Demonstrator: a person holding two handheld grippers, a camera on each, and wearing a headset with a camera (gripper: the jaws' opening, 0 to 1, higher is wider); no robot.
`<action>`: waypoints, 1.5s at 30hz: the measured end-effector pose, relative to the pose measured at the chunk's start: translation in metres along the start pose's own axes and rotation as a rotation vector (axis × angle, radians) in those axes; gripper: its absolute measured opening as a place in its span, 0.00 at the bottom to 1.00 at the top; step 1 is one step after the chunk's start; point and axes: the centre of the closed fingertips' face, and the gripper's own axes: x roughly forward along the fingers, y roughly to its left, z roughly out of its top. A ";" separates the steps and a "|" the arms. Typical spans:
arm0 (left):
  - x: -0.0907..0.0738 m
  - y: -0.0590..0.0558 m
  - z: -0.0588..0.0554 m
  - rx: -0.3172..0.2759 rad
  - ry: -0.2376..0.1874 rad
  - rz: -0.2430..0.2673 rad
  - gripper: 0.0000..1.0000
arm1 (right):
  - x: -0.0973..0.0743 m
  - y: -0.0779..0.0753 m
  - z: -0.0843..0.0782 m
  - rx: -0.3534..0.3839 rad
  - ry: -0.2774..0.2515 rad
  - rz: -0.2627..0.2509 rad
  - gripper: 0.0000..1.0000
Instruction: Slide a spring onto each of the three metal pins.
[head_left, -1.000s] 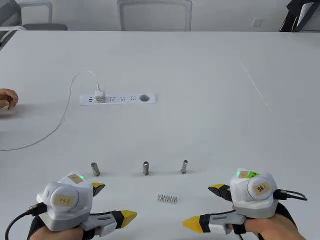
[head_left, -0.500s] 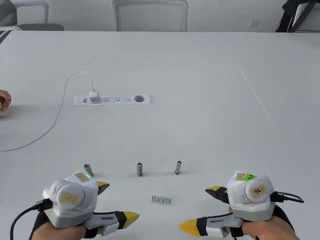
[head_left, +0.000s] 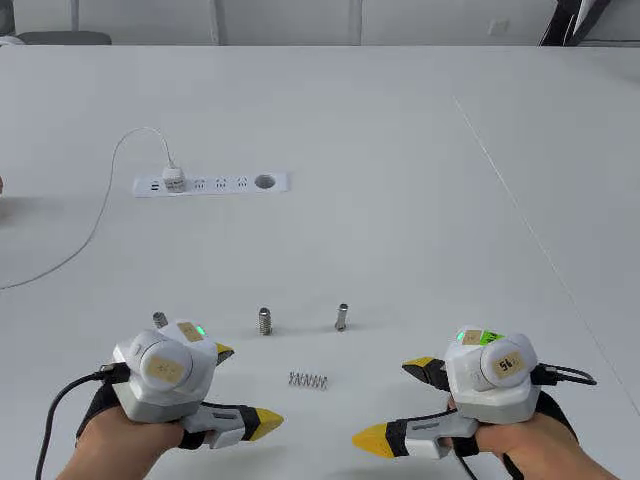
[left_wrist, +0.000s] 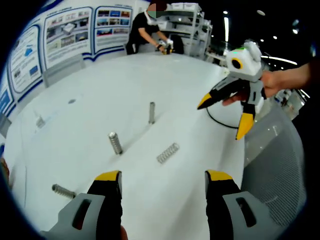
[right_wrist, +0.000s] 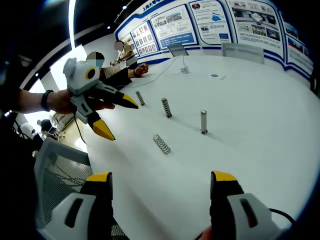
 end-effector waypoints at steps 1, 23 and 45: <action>0.002 -0.001 0.001 0.008 0.002 -0.004 0.69 | 0.000 0.000 0.000 -0.001 0.000 0.000 0.81; 0.051 -0.021 0.009 0.149 0.082 -0.129 0.60 | -0.003 0.001 -0.003 0.014 -0.010 0.007 0.81; 0.076 -0.025 -0.007 0.142 0.129 -0.166 0.38 | 0.000 0.003 -0.004 0.040 -0.009 0.025 0.79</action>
